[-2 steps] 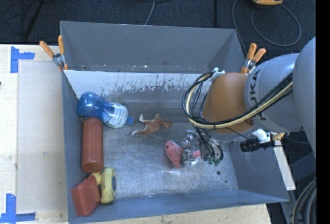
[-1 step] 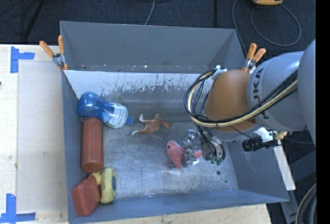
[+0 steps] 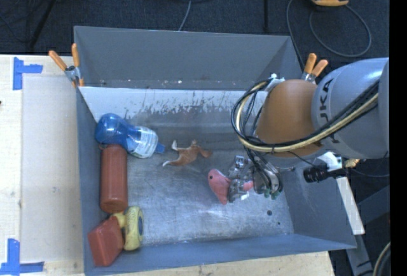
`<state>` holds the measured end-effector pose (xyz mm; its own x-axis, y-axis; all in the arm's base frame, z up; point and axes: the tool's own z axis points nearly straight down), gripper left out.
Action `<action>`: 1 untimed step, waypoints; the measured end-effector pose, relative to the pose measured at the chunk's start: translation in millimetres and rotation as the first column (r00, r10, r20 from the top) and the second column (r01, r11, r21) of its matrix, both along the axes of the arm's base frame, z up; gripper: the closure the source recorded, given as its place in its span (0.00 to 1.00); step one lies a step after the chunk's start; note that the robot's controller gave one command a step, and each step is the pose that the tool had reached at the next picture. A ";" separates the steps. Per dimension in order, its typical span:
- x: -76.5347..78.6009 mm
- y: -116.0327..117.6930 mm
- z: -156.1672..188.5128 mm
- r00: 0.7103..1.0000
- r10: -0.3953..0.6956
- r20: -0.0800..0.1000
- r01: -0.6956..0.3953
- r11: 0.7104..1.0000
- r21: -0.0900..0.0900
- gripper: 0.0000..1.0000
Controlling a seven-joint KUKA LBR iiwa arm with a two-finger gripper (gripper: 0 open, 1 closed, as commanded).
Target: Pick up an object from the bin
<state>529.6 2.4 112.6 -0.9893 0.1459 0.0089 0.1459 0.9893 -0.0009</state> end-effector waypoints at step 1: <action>1.7 -0.1 17.0 1.000 0.000 0.008 0.000 1.000 0.000 1.00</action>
Offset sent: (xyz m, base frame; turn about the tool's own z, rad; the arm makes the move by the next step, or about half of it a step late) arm 0.0000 -0.0001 0.0035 0.0000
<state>531.3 2.3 129.6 -0.9893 0.1457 0.0012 0.1457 0.9893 0.0002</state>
